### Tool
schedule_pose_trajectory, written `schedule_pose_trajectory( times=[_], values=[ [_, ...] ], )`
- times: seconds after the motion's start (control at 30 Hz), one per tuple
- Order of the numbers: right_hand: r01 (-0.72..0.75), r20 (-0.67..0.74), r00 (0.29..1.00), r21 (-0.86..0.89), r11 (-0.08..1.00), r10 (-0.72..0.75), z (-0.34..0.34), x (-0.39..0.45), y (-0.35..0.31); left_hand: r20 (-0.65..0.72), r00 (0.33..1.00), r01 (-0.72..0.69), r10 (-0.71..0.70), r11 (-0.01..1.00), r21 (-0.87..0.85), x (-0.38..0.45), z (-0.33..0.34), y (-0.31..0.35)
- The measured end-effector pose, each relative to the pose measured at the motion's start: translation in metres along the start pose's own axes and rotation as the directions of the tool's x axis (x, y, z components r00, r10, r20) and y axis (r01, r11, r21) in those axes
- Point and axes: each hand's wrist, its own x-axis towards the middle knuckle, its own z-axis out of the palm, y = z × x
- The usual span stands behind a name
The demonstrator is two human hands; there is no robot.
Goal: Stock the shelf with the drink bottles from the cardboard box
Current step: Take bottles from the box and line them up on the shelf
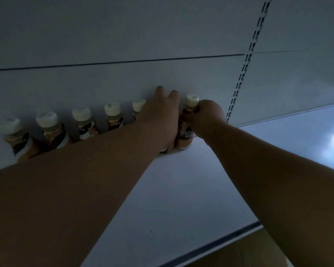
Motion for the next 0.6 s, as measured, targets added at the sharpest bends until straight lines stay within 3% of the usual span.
schedule_pose_trajectory(
  times=[0.2, 0.33, 0.43, 0.5, 0.6],
  values=[
    [0.057, 0.013, 0.998, 0.003, 0.998, -0.057, 0.005, 0.006, 0.005, -0.064, 0.998, -0.002, 0.010, 0.992, 0.128, 0.007, 0.002, 0.008],
    [0.072, -0.040, 0.997, -0.033, 0.997, -0.073, -0.001, -0.009, 0.006, -0.010, 0.999, -0.030, 0.033, 0.983, 0.182, 0.005, -0.005, 0.005],
    [0.110, -0.043, 0.992, -0.135, 0.985, -0.117, -0.020, -0.029, 0.005, -0.009, 0.998, -0.065, 0.067, 0.988, 0.143, 0.000, -0.017, 0.007],
    [0.156, -0.040, 0.985, -0.210, 0.965, -0.168, -0.037, -0.049, 0.002, -0.084, 0.992, -0.090, 0.099, 0.991, 0.104, -0.007, -0.028, 0.007],
    [0.203, -0.051, 0.973, -0.285, 0.937, -0.226, -0.065, -0.083, -0.008, -0.152, 0.962, -0.228, 0.227, 0.974, 0.008, -0.026, -0.047, 0.012]
  ],
)
